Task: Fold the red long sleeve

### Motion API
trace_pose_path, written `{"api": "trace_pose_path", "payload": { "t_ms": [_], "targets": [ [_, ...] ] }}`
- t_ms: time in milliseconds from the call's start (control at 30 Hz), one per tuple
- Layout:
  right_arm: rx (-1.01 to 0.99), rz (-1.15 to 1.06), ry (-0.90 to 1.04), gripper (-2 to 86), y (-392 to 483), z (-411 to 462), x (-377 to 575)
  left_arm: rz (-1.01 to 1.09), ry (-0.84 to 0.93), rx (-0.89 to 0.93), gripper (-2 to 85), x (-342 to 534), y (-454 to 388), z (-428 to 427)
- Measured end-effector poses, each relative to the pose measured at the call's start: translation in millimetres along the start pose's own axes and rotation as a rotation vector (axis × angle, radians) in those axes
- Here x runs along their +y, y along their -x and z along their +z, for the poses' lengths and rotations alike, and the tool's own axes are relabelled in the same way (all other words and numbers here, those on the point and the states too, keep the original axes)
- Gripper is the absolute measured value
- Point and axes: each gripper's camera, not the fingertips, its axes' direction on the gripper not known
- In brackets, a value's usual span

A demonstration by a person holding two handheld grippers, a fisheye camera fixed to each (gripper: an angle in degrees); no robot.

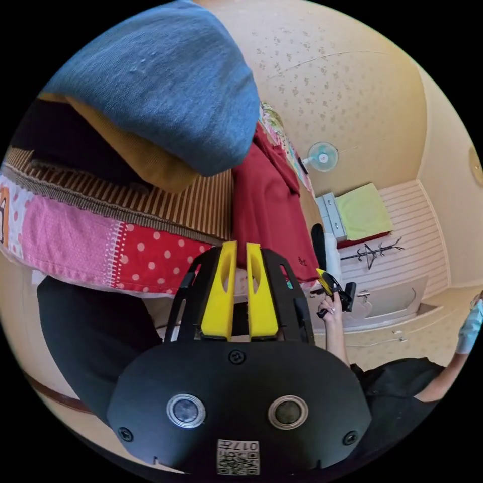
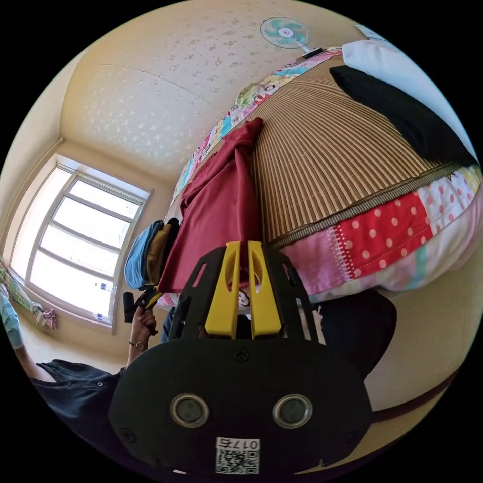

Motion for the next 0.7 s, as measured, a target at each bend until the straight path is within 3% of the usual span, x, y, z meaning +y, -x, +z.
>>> {"api": "trace_pose_path", "payload": {
  "t_ms": [133, 233, 300, 367, 433, 533, 700],
  "targets": [
    [-0.245, -0.030, -0.138, 3.1, 22.9, -85.0, -16.4, 0.092, -0.088, 0.231, 1.8, 2.7, -19.3, -60.2],
    [-0.690, -0.143, -0.253, 2.9, 41.7, -154.9, -17.8, 0.160, -0.137, 0.491, 1.1, 21.4, -41.3, -95.8],
    [-0.784, -0.202, -0.296, 2.9, 49.9, -178.0, -12.5, 0.196, -0.197, 0.578, 0.9, 38.7, -53.4, -114.3],
    [-0.729, -0.211, -0.345, 2.9, 53.6, -194.3, -5.1, 0.172, -0.277, 0.519, 0.8, 59.4, -57.7, -128.4],
    [-0.448, -0.094, -0.352, 2.9, 50.3, -193.6, -3.9, 0.089, -0.282, 0.397, 0.7, 67.3, -52.7, -121.3],
    [-0.245, -0.038, -0.352, 2.9, 58.9, -175.3, -12.9, 0.015, -0.254, 0.283, 0.8, 63.7, -53.5, -87.7],
    [-0.013, -0.126, -0.383, 3.1, 133.4, -121.1, -127.5, 0.074, -0.381, 0.150, 1.4, -3.6, -92.1, -59.5]
  ]
}}
